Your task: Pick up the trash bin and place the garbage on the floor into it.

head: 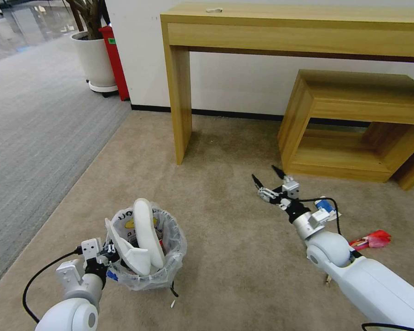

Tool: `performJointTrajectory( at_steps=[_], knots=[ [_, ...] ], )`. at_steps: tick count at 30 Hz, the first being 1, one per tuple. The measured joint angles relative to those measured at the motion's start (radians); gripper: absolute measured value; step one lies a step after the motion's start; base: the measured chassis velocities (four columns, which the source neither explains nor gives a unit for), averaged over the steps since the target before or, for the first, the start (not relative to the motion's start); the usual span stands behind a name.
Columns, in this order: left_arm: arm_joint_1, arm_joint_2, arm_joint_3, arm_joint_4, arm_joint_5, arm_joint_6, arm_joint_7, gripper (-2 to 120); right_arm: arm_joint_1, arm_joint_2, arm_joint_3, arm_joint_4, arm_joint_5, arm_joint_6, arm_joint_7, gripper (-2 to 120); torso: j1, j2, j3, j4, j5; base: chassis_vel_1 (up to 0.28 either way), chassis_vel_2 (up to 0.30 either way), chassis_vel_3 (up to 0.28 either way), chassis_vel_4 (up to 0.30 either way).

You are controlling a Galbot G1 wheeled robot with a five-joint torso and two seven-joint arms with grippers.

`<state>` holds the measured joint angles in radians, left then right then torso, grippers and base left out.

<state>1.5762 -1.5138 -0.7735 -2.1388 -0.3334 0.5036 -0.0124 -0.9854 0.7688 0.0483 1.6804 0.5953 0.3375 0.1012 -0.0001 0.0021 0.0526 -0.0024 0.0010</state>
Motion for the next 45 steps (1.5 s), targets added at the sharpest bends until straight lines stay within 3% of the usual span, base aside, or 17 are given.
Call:
performJointTrajectory(
  at_steps=[10,25,45],
  knots=[
    [-0.009,0.009,0.006,0.003,-0.001,-0.006,0.005,3,-0.086,-0.011,0.124,0.016,0.003,-0.03,0.064,100,0.0,0.0,0.0,0.0,-0.0001,0.0,0.0,0.0,0.0],
    [-0.029,0.012,0.003,0.006,0.0,-0.04,0.009,3,-0.191,0.04,0.283,-0.017,0.002,-0.01,0.079,100,0.0,0.0,0.0,-0.0001,-0.0001,0.0,0.0,0.0,0.0],
    [-0.026,0.021,-0.012,0.006,0.001,-0.045,0.021,3,-0.201,0.088,0.288,-0.032,-0.034,-0.012,0.074,100,0.0,0.0,0.0,0.0001,-0.0003,0.0,0.0,0.0,0.0]
  ],
)
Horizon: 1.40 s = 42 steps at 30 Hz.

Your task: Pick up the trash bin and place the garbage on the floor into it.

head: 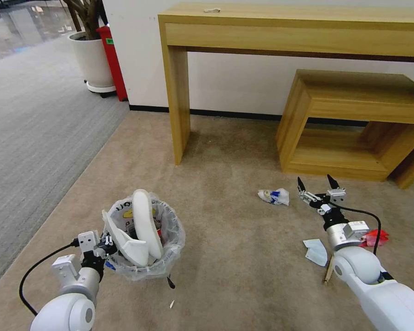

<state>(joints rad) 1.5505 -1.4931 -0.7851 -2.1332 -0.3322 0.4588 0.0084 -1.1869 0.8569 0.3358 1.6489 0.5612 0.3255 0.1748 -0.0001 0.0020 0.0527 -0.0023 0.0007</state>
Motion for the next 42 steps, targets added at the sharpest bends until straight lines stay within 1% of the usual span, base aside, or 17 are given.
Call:
performJointTrajectory(
  at_steps=[6,11,22,27,30,32,42],
  knots=[
    [-0.002,0.001,-0.001,0.005,0.0,0.0,-0.001,3,0.0,0.005,0.001,-0.008,-0.003,0.003,-0.017,100,0.0,0.0,0.0,-0.0001,0.0001,-0.067,-0.053,-0.069,-0.062],
    [-0.004,0.001,-0.001,0.007,0.0,0.0,-0.001,3,0.001,0.012,0.002,-0.021,-0.01,0.029,-0.037,100,0.0,0.0,0.0,-0.0004,0.0001,-0.087,-0.091,-0.073,-0.091],
    [-0.003,0.001,-0.001,0.008,-0.003,-0.005,-0.005,3,0.007,0.016,0.002,-0.036,-0.03,0.057,-0.059,100,0.0,0.0,0.0,-0.0001,0.0,-0.072,-0.078,-0.073,-0.08],
    [-0.002,-0.001,0.001,0.005,-0.007,-0.007,-0.018,3,0.015,0.019,-0.002,-0.045,-0.037,0.071,-0.067,100,0.0,0.0,0.0,-0.0005,0.0,-0.072,-0.054,-0.055,-0.062],
    [-0.001,-0.002,0.003,0.005,-0.008,-0.007,-0.024,3,0.019,0.021,-0.006,-0.049,-0.04,0.077,-0.069,100,0.0,0.0,0.0,-0.0004,0.0,0.0,0.0,0.0,0.0],
    [-0.001,-0.002,0.002,0.003,-0.008,-0.007,-0.029,3,0.024,0.024,-0.012,-0.051,-0.045,0.081,-0.07,100,0.0,0.0,0.0,0.0002,0.0,0.0,0.0,0.0,0.0],
    [0.0,-0.002,-0.008,-0.002,-0.008,-0.006,-0.029,3,0.032,0.031,-0.019,-0.061,-0.055,0.087,-0.067,100,0.0,0.0,0.0,0.0,0.0001,0.0,0.0,0.0,0.0]
  ],
)
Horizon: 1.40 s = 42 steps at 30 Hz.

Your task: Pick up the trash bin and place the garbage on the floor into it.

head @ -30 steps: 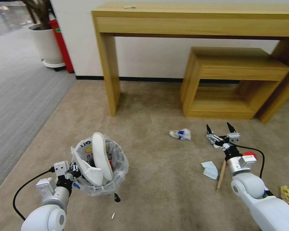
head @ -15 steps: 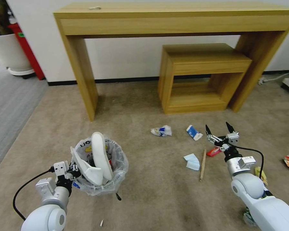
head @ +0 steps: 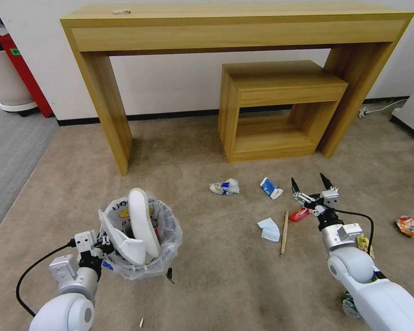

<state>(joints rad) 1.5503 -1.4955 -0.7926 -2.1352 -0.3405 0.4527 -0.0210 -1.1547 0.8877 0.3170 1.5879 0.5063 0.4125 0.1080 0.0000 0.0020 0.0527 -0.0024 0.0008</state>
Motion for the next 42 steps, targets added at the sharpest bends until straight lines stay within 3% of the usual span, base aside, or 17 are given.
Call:
performJointTrajectory(
  at_steps=[18,42],
  knots=[
    [-0.001,-0.005,-0.004,0.004,0.002,-0.001,0.002,3,-0.015,0.002,0.023,-0.006,-0.016,-0.007,0.0,100,0.0,0.0,0.0,-0.0001,-0.0001,0.0,0.0,0.0,0.0],
    [-0.002,-0.005,-0.006,0.01,0.002,-0.006,0.005,3,-0.008,0.008,0.014,-0.018,-0.021,-0.005,0.003,100,0.0,0.0,0.0,-0.0001,0.0,-0.073,0.063,0.065,-0.064]
  ],
)
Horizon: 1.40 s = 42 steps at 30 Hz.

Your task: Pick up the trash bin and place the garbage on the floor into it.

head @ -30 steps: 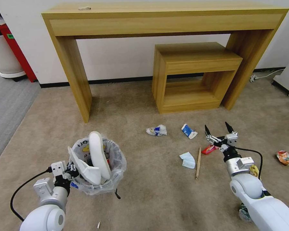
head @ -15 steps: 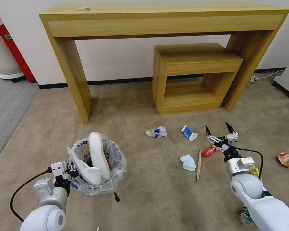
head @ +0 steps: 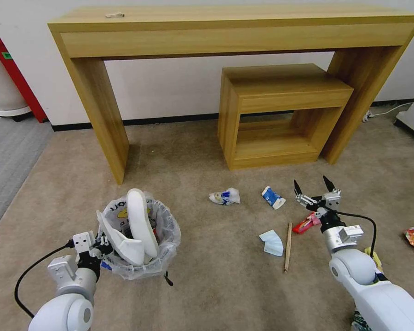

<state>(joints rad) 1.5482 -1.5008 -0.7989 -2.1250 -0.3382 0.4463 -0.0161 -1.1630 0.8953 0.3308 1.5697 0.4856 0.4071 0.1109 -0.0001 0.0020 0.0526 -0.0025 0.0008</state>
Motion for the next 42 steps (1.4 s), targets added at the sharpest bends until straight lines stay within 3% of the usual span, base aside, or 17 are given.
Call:
performJointTrajectory(
  at_steps=[29,37,42],
  knots=[
    [0.001,-0.01,0.003,0.008,0.016,-0.008,0.001,3,0.008,-0.002,-0.014,-0.028,0.004,0.016,0.002,100,0.0,0.0,0.0,0.0,0.0,-0.048,0.056,0.049,-0.047],
    [0.002,-0.009,0.001,0.014,0.017,-0.008,0.002,3,-0.022,-0.056,-0.024,0.001,0.045,-0.106,0.045,100,0.0,0.0,0.0,0.0,0.0001,0.0,0.0,0.0,0.0],
    [-0.006,-0.005,-0.001,0.026,0.014,-0.008,0.002,3,-0.086,-0.137,-0.04,0.069,0.111,-0.208,0.09,100,0.0,0.0,0.0,0.0,0.0,0.0,0.0,0.0,0.0]
  ],
)
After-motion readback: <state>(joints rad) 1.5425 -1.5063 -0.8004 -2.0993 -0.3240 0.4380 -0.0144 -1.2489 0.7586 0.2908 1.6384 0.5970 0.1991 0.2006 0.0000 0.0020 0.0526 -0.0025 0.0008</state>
